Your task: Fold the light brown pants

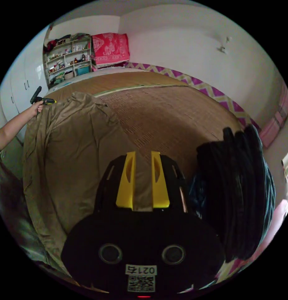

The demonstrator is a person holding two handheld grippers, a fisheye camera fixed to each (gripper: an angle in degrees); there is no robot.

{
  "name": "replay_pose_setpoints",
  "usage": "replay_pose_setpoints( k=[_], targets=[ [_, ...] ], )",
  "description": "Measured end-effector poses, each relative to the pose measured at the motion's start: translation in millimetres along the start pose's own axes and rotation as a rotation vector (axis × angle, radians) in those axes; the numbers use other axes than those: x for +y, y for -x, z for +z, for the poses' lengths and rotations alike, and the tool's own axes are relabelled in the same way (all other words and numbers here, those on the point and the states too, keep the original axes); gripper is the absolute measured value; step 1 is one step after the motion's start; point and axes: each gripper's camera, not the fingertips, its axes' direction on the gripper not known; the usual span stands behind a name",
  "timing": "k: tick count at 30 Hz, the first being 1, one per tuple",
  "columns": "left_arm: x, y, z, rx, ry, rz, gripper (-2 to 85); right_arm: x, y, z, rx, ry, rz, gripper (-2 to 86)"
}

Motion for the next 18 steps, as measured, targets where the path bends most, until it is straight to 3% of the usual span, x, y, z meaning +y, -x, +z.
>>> replay_pose_setpoints(
  k=[4, 8, 13, 18],
  targets=[
    [4.9, -4.0, -6.0, -0.025, -0.011, 0.026, -0.9, -45.5, -4.5, 46.9, -0.024, 0.124, -0.147, 9.9],
    [9.6, 8.0, -11.8, 0.024, -0.026, -0.004, -0.9, -65.2, -13.2, 78.3, -0.351, 0.348, -0.257, 10.5],
    [19.6, 30.8, -22.1, 0.127, -0.082, -0.070, -0.9, -76.3, -9.6, 88.8, -0.300, 0.363, -0.282, 0.2],
    [35.5, 44.4, -38.6, 0.121, -0.148, -0.109, -0.9, -112.5, 8.0, 104.0, -0.180, 0.402, -0.338, -0.9]
  ],
)
